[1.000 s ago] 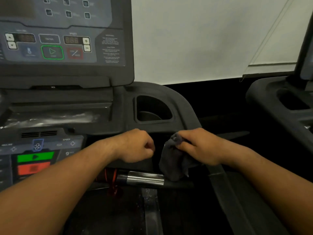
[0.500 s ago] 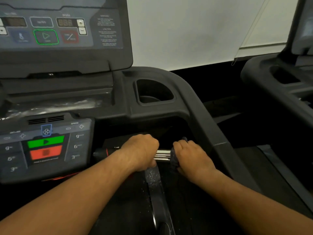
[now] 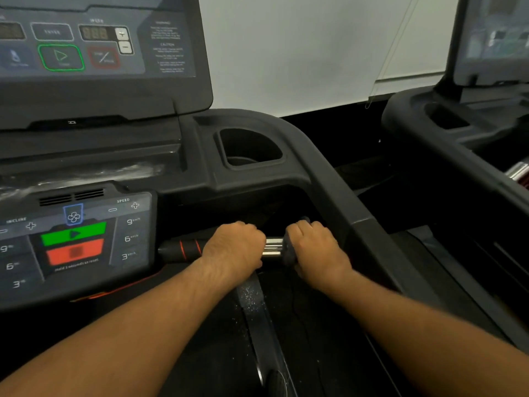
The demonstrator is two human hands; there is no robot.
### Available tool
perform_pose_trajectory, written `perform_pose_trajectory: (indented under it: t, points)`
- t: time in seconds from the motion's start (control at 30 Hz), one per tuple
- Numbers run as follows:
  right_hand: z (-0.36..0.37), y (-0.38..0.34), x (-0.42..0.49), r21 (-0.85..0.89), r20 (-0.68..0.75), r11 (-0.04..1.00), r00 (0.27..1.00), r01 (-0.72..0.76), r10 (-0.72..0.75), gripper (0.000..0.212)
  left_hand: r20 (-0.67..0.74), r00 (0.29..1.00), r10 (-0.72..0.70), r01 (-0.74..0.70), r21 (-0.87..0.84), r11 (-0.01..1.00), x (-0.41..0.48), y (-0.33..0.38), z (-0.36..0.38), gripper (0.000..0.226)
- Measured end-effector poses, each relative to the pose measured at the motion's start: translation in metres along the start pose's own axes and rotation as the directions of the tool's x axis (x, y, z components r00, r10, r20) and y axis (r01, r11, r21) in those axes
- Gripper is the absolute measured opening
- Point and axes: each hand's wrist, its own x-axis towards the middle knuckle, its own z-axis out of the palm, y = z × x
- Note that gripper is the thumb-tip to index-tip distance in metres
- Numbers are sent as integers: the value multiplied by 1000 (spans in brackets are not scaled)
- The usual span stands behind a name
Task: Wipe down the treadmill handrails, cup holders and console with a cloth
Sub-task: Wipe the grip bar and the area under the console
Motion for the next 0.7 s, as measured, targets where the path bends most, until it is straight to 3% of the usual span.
perform_pose_trajectory:
  t: [0.07, 0.13, 0.2, 0.27, 0.37, 0.43, 0.5, 0.57, 0.63, 0.7]
  points:
    - [25, -6, -16, -6, -217, 999, 975, -51, 48, 56, -12, 1000, 8, -8, -14, 1000, -2, -3, 0, 41]
    - [25, -5, -14, -6, -207, 999, 978, -39, 37, 56, -7, 1000, 3, -4, -53, 999, -3, -6, -1, 42]
    - [4, 0, -4, 0, -44, 1000, 999, 14, -14, 49, -10, 1000, -3, 2, -95, 995, -3, -8, -1, 41]
    - [-17, 1, 9, 119, 155, 993, 987, 23, -42, 42, -42, 999, -30, 25, -130, 991, -7, -5, 5, 39]
    - [-40, -5, 35, 189, 480, 981, 876, -50, -48, 35, -145, 987, -62, 36, -174, 984, -16, 2, 21, 39]
    - [-45, -8, 46, 174, 551, 984, 832, -35, -68, 34, -210, 976, -52, 20, -152, 988, -21, 1, 25, 40]
    - [-42, -15, 45, 189, 478, 982, 873, 2, -94, 38, -264, 964, -36, 9, -102, 995, -27, -6, 23, 38]
    - [-21, -24, 29, 100, 151, 987, 978, 128, -143, 47, -288, 956, -50, 27, -84, 996, -33, -15, 17, 39]
    - [2, -32, 10, -35, -145, 985, 974, 171, -174, 60, -298, 952, -64, 40, -85, 996, -40, -23, 11, 39]
    - [13, -29, 8, -29, -239, 978, 949, 205, -206, 65, -308, 946, -103, 73, -110, 991, -44, -35, 2, 37]
